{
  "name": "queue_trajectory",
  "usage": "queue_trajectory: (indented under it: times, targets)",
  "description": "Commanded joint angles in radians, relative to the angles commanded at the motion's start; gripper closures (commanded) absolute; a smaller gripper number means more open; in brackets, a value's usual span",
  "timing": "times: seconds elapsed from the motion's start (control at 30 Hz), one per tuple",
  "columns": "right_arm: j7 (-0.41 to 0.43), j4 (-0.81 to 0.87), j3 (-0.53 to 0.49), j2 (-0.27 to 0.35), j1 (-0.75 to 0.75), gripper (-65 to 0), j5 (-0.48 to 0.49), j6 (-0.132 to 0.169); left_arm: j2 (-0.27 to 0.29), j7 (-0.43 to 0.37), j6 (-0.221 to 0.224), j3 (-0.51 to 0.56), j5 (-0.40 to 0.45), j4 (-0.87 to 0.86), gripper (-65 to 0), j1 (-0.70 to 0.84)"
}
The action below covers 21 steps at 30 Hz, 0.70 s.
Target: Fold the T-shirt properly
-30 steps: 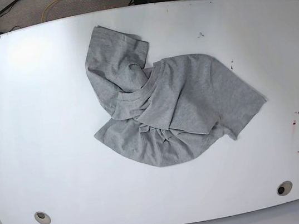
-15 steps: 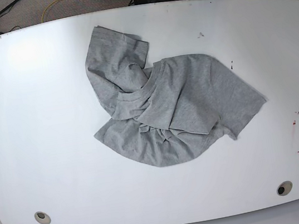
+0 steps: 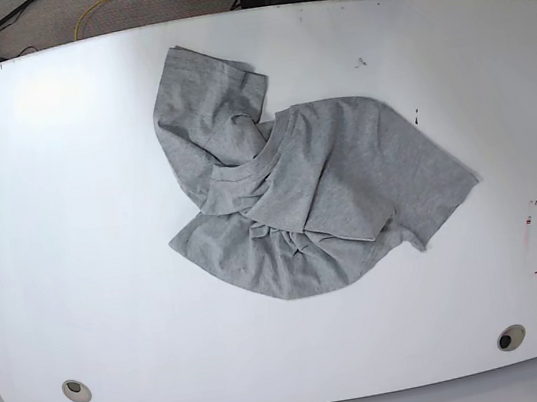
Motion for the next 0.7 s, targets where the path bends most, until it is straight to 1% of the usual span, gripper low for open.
queue_trajectory:
  times: [0.33, 0.67, 0.7]
  targets:
    - [0.001, 0.102, 0.006, 0.000, -0.042, -15.3, 0.004, -0.002, 0.008, 0.000, 0.002, -0.022, -0.011, 0.098, -51.3, 0.043]
    - [0.009, 0.172, 0.023, -0.004, -0.059, -14.1, 0.000, -0.005, 0.019, 0.010, 0.003, -0.029, -0.011, 0.149, -51.0, 0.061]
    - [0.006, 0.179, 0.024, -0.003, -0.063, -14.2, 0.001, -0.002, 0.019, 0.009, 0.000, -0.025, -0.009, 0.149, -51.1, 0.059]
